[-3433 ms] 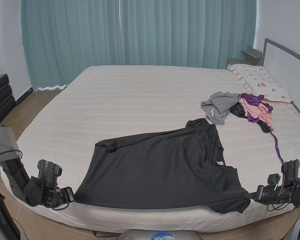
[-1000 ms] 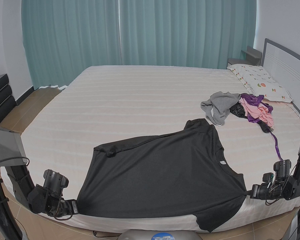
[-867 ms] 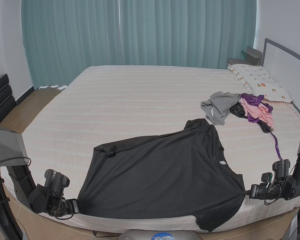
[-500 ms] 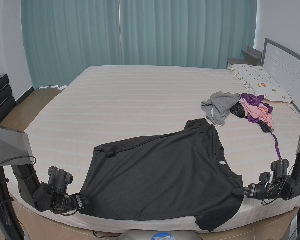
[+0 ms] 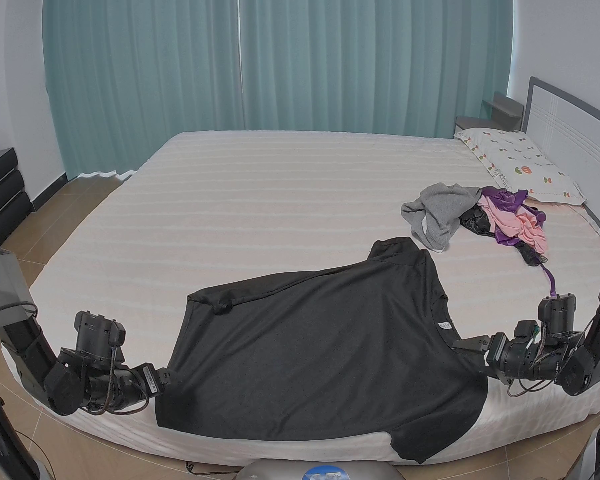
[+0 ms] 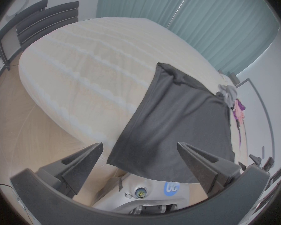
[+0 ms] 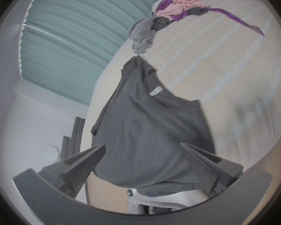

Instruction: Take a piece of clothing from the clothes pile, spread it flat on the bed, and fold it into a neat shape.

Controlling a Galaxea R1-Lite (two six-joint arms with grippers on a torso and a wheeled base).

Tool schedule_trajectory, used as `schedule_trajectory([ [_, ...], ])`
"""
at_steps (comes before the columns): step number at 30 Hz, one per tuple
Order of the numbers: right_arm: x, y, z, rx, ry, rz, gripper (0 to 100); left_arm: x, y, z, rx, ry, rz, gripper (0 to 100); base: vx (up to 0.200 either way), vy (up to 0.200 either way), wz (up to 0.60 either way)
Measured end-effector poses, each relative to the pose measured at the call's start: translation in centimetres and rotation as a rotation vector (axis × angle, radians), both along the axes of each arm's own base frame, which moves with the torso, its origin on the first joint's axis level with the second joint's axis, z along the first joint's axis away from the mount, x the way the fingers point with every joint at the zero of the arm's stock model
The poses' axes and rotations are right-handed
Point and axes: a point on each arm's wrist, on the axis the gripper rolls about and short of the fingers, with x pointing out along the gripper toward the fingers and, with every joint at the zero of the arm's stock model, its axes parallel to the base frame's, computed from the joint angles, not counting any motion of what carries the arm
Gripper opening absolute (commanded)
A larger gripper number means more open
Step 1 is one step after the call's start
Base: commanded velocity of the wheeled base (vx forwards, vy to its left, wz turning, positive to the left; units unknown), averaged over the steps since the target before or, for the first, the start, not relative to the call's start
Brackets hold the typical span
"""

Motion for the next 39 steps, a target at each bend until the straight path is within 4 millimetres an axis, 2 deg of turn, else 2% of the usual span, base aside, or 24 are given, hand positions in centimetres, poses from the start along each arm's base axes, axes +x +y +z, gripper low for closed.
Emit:
schedule_trajectory([
  [4,-0.1,0.8,0.5,0.017,-0.011,0.022,100,0.2,0.6,0.9,-0.054,-0.033,0.000,100,0.000,0.000,0.00],
  [10,-0.2,0.8,0.5,0.038,0.002,0.005,100,0.5,1.2,1.4,-0.081,-0.039,0.023,100,0.000,0.200,0.00],
  [21,-0.1,0.8,0.7,0.044,-0.004,-0.003,100,0.6,1.1,1.6,-0.101,-0.043,0.021,100,0.000,0.000,0.00],
  [28,-0.1,0.8,0.8,0.043,-0.009,0.001,100,0.8,0.5,1.8,-0.141,-0.045,0.049,100,0.171,0.000,0.00],
  [34,0.0,1.0,0.8,0.042,-0.010,0.007,100,1.3,-0.5,2.4,-0.167,-0.068,0.036,100,0.000,0.000,0.00],
  [39,0.0,1.0,0.7,0.042,-0.009,0.009,100,2.6,-1.4,3.3,-0.194,-0.116,0.027,100,0.000,0.000,0.00],
])
